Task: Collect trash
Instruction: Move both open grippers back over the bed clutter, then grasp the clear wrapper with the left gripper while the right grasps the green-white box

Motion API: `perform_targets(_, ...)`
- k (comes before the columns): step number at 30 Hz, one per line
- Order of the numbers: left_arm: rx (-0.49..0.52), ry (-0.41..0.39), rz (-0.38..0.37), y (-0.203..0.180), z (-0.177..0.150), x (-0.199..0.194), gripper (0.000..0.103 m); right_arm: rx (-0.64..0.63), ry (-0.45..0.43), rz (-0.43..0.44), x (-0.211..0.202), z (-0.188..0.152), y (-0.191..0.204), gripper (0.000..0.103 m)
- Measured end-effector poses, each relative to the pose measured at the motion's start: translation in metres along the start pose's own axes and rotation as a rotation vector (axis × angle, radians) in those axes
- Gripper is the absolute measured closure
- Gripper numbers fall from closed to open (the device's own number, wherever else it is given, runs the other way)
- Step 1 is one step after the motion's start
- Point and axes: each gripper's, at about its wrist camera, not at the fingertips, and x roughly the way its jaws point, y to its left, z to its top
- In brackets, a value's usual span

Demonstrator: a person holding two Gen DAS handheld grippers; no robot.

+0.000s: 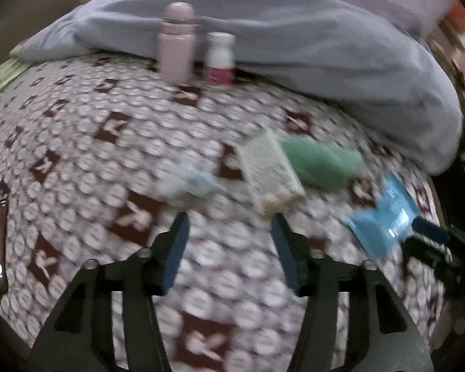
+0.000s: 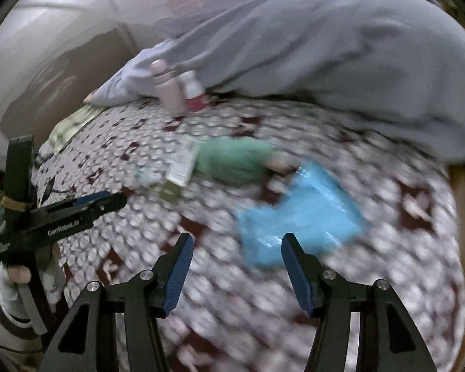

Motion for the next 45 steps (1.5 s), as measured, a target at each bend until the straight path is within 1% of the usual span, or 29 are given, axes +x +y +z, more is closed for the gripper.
perform_targets(1,-0.014,-0.009,0.003,0.009,0.006,0.004,0.044,-0.020,0.004,0.008,0.010,0.008,0.011,0.039)
perform_targets(2,-0.023,-0.016,0.005,0.015,0.011,0.008,0.044,-0.035,0.010,0.015,0.017,0.014,0.019,0.038)
perform_targets(4,-0.019,-0.017,0.010,0.023,0.020,0.025,0.038,-0.061,0.021,0.025,0.035,0.028,0.037,0.037)
perform_targets(6,-0.008,0.006,0.015,0.028,0.027,0.046,0.038,-0.082,0.024,0.019,0.046,0.039,0.048,0.037)
perform_targets(8,-0.003,0.045,0.014,0.031,0.030,0.070,0.039,-0.091,0.026,0.018,0.055,0.045,0.056,0.037)
perform_targets(9,0.002,0.069,0.012,0.033,0.030,0.080,0.039,-0.094,0.030,0.017,0.059,0.048,0.059,0.037)
perform_targets(11,-0.008,0.119,-0.002,0.040,0.027,0.096,0.052,-0.102,0.038,0.012,0.067,0.054,0.063,0.037)
perform_targets(12,-0.029,0.119,-0.033,0.047,0.025,0.094,0.059,-0.107,0.043,0.009,0.073,0.057,0.067,0.037)
perform_targets(13,-0.036,0.112,-0.050,0.050,0.024,0.090,0.070,-0.115,0.048,0.009,0.078,0.060,0.070,0.037)
perform_targets(15,-0.040,0.111,-0.079,0.057,0.022,0.079,0.085,-0.139,0.059,0.006,0.089,0.064,0.078,0.037)
perform_targets(18,-0.040,0.103,-0.087,0.064,0.019,0.058,0.089,-0.182,0.085,-0.009,0.114,0.070,0.092,0.036)
perform_targets(21,-0.030,0.089,-0.081,0.068,0.015,0.042,0.090,-0.217,0.126,-0.039,0.145,0.073,0.104,0.036)
perform_targets(24,-0.023,0.066,-0.073,0.069,0.010,0.028,0.090,-0.258,0.155,-0.097,0.172,0.071,0.110,0.036)
perform_targets(25,-0.023,0.062,-0.073,0.068,0.009,0.026,0.090,-0.268,0.162,-0.105,0.177,0.069,0.111,0.039)
perform_targets(26,-0.023,0.059,-0.077,0.067,0.007,0.023,0.090,-0.275,0.166,-0.113,0.181,0.067,0.109,0.039)
perform_targets(29,-0.020,0.056,-0.093,0.062,0.003,0.017,0.090,-0.255,0.157,-0.092,0.171,0.063,0.103,0.043)
perform_targets(30,-0.018,0.056,-0.100,0.059,0.002,0.015,0.090,-0.240,0.153,-0.068,0.163,0.062,0.101,0.044)
perform_targets(33,-0.005,0.051,-0.127,0.045,-0.003,0.007,0.090,-0.162,0.133,0.047,0.126,0.055,0.090,0.045)
perform_targets(35,0.011,0.051,-0.142,0.031,-0.007,0.002,0.090,-0.138,0.112,0.077,0.100,0.044,0.084,0.046)
perform_targets(36,0.020,0.053,-0.150,0.024,-0.010,0.001,0.090,-0.134,0.108,0.079,0.089,0.038,0.082,0.064)
perform_targets(37,0.028,0.055,-0.155,0.018,-0.012,-0.001,0.090,-0.132,0.106,0.083,0.076,0.028,0.078,0.079)
perform_targets(39,0.043,0.062,-0.164,0.005,-0.017,-0.003,0.090,-0.122,0.109,0.071,0.062,0.014,0.072,0.079)
perform_targets(42,0.058,0.063,-0.169,-0.009,-0.023,-0.007,0.090,-0.117,0.193,0.029,0.057,-0.011,0.058,0.079)
perform_targets(43,0.062,0.057,-0.163,-0.012,-0.026,-0.009,0.090,-0.118,0.185,0.003,0.053,-0.017,0.054,0.078)
perform_targets(44,0.062,0.054,-0.158,-0.013,-0.027,-0.012,0.090,-0.117,0.159,-0.015,0.048,-0.019,0.052,0.076)
perform_targets(45,0.061,0.052,-0.155,-0.012,-0.029,-0.014,0.090,-0.114,0.139,-0.016,0.044,-0.019,0.051,0.065)
